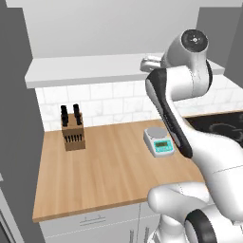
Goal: Gather all objects into one cabinet and sort the glasses and bowls to opposite sides.
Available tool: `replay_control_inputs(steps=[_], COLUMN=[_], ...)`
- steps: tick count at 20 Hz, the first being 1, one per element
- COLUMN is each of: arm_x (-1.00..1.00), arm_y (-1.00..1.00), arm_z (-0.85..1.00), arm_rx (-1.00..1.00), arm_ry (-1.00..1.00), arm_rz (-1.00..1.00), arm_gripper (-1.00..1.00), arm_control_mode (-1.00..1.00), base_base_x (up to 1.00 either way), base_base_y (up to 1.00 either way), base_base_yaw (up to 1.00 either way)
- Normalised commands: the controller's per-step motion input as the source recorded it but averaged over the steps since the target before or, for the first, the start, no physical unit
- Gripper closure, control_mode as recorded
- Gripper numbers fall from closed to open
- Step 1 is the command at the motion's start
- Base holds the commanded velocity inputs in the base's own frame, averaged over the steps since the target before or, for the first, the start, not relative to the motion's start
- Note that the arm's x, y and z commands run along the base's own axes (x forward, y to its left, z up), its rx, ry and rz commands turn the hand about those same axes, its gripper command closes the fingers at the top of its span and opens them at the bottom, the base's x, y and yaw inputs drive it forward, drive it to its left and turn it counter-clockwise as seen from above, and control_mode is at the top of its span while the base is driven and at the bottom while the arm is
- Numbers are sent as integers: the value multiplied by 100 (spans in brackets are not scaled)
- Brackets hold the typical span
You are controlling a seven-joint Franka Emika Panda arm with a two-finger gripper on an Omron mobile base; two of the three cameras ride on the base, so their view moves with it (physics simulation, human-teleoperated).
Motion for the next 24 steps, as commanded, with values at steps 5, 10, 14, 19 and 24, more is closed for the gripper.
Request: replay_control_inputs(steps=[5, 10, 14, 19, 24], arm_x=[-100, -40, 0, -3, -22], arm_y=[0, 15, 9, 0, 3], arm_z=[-4, -1, -2, 0, -1], arm_rx=[0, 1, 0, 0, 0], arm_ry=[0, 0, 3, 2, 0], arm_rz=[0, 0, 0, 0, 0], arm_gripper=[100, 100, 100, 100, 100], arm_control_mode=[-100, -100, -100, -100, 100], base_base_x=[0, 0, 0, 0, -8], base_base_y=[0, 0, 0, 0, 2], base_base_yaw=[0, 0, 0, 0, 0])
